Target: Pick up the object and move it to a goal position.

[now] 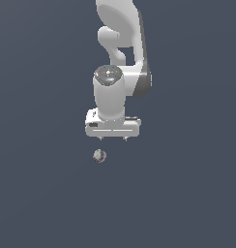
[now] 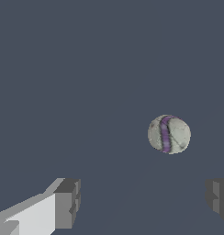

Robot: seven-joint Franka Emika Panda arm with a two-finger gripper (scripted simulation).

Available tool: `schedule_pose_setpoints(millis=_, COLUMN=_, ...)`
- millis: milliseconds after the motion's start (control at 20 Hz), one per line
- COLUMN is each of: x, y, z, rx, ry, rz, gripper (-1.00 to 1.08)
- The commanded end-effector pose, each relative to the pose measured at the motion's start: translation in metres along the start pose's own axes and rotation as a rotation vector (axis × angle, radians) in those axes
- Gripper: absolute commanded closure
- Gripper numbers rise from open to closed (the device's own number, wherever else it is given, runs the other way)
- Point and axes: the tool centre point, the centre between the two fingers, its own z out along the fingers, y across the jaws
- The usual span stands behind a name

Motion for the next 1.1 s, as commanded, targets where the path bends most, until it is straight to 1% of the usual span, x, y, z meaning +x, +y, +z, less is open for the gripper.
schedule_pose_setpoints(millis=0, x=0.005, y=0.013, z=0.013, rx=-0.003, ry=-0.006, rz=0.015, gripper=-0.92)
schedule_pose_setpoints(millis=250, x=0.015, y=0.043, z=0.041, rx=-0.010, ry=-0.017, rz=0.046, gripper=-0.92)
schedule_pose_setpoints(millis=500, x=0.020, y=0.062, z=0.061, rx=-0.016, ry=-0.025, rz=0.065, gripper=-0.92)
schedule_pose_setpoints(millis=700, x=0.022, y=0.070, z=0.068, rx=-0.018, ry=-0.028, rz=0.073, gripper=-0.92)
schedule_pose_setpoints(millis=1050, x=0.021, y=0.070, z=0.074, rx=-0.018, ry=-0.029, rz=0.073, gripper=-0.92)
